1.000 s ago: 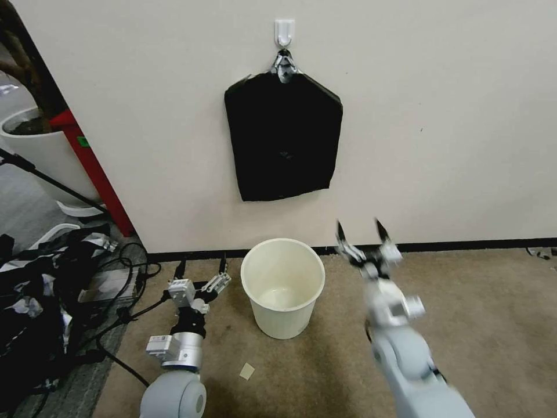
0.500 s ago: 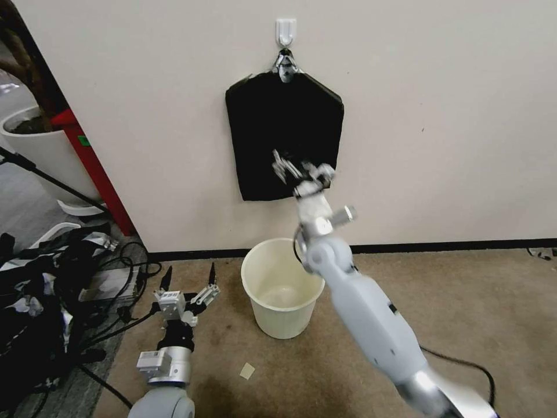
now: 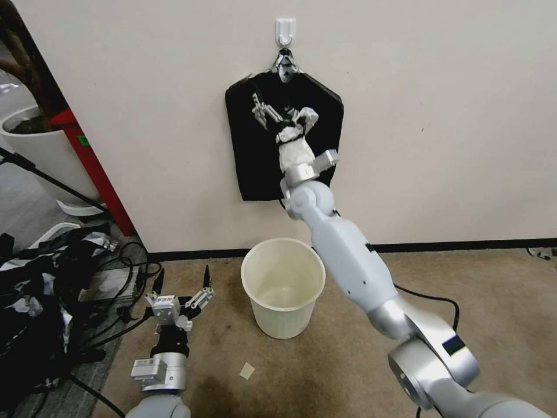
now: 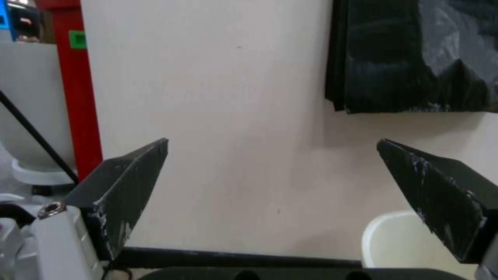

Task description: Place a trash bag onto the trash bin.

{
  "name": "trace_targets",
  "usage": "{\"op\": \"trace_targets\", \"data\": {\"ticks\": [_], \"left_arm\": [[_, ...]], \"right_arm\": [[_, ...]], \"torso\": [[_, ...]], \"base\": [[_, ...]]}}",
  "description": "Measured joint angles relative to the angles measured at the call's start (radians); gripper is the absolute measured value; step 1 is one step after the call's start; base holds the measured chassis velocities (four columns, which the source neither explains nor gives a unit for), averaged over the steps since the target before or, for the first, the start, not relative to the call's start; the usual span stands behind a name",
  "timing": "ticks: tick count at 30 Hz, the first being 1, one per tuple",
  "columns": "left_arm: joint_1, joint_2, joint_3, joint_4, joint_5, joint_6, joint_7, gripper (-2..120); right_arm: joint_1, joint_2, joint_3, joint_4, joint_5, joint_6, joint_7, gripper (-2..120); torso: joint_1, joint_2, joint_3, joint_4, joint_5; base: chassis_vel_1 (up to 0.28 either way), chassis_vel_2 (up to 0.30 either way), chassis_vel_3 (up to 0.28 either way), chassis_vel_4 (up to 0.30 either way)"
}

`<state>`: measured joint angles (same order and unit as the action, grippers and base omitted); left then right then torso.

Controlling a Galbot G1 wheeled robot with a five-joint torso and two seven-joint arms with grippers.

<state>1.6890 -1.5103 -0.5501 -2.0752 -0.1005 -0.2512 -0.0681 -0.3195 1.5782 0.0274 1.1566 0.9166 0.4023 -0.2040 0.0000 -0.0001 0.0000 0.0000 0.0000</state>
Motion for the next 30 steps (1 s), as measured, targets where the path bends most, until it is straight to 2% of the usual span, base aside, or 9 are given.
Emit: {"op": "trace_targets", "data": {"ticks": [9, 22, 27, 30], "left_arm": [[-0.006, -0.001, -0.002, 0.002, 0.0, 0.0, -0.003, 100], [-0.014, 0.013, -0.006, 0.021, 0.01, 0.0, -0.014, 100], [-0.014, 0.014, -0.002, 0.023, 0.026, -0.001, -0.023, 100], [-0.013, 0.014, 0.001, 0.023, 0.033, -0.002, -0.027, 100]], "right_arm": [[-0.006, 0.007, 0.004, -0.001, 0.034, -0.02, 0.027, 100], [0.029, 0.027, 0.028, -0.018, 0.066, -0.023, -0.008, 99], [0.046, 0.03, 0.042, -0.036, 0.067, -0.024, -0.01, 92], [0.056, 0.031, 0.053, -0.054, 0.082, -0.026, -0.01, 80]], "torso": [[0.0, 0.0, 0.0, 0.0, 0.0001], [0.0, 0.0, 0.0, 0.0, 0.0], [0.0, 0.0, 0.0, 0.0, 0.0], [0.0, 0.0, 0.0, 0.0, 0.0]], "base": [[0.0, 0.0, 0.0, 0.0], [0.0, 0.0, 0.0, 0.0], [0.0, 0.0, 0.0, 0.0], [0.0, 0.0, 0.0, 0.0]]}}
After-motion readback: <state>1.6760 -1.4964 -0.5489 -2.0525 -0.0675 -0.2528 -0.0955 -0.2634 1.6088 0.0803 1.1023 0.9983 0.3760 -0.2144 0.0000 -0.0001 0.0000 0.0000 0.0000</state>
